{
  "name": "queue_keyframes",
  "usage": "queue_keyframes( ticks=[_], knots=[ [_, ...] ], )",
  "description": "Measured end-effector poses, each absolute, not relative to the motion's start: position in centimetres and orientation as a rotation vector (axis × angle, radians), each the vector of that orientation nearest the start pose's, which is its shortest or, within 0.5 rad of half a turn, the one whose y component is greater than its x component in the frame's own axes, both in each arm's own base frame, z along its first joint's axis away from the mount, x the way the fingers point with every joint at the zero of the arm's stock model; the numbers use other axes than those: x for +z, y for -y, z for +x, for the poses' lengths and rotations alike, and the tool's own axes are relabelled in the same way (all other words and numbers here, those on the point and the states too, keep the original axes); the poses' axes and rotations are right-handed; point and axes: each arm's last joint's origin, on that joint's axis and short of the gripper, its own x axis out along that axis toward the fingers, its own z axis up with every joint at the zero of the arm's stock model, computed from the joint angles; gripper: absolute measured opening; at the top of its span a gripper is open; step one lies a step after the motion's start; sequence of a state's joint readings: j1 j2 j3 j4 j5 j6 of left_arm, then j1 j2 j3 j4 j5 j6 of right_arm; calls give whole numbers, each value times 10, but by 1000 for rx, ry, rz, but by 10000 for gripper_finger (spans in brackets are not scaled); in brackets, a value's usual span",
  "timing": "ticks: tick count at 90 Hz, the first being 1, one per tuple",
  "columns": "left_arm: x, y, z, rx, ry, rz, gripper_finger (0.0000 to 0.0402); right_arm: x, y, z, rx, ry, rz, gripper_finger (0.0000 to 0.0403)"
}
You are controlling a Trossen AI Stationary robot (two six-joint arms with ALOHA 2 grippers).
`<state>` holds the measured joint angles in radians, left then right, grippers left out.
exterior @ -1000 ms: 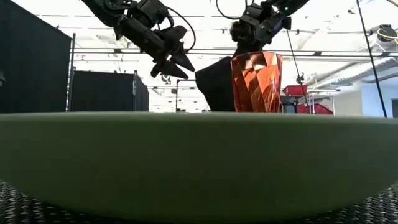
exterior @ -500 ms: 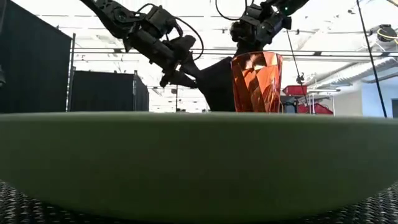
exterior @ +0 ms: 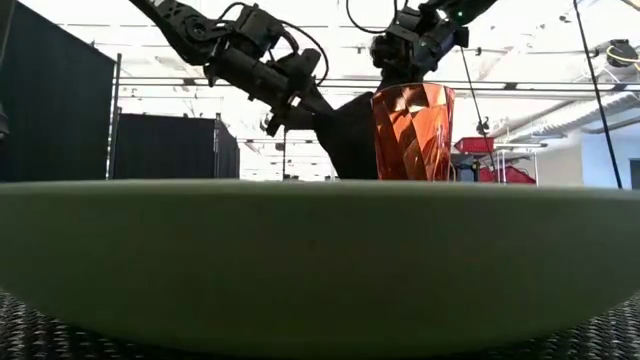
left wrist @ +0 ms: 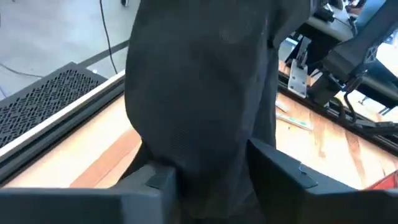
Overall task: Set table place
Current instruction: Fold the black napkin
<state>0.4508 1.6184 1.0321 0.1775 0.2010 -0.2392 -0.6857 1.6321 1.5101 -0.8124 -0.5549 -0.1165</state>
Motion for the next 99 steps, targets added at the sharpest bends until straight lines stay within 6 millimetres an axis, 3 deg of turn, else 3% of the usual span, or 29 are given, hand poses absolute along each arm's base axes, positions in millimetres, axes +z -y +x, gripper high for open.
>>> queue_keyframes(
  ticks=[9,19,41,58,78,99],
  knots=[
    [244,-146,327,270,-364,-321,24,322,205,274,-77,-763,433,0],
    [244,-144,328,258,-363,-319,5,322,205,274,-79,-764,432,0],
    [250,-141,327,253,-345,-320,0,322,205,274,-79,-770,401,16],
    [270,-143,318,273,-298,-307,0,319,213,266,-177,-841,295,86],
    [282,-140,305,283,-315,-343,0,318,223,257,-220,-854,293,179],
    [302,-128,278,292,-373,-359,0,305,230,256,-223,-878,321,211]
  ],
)
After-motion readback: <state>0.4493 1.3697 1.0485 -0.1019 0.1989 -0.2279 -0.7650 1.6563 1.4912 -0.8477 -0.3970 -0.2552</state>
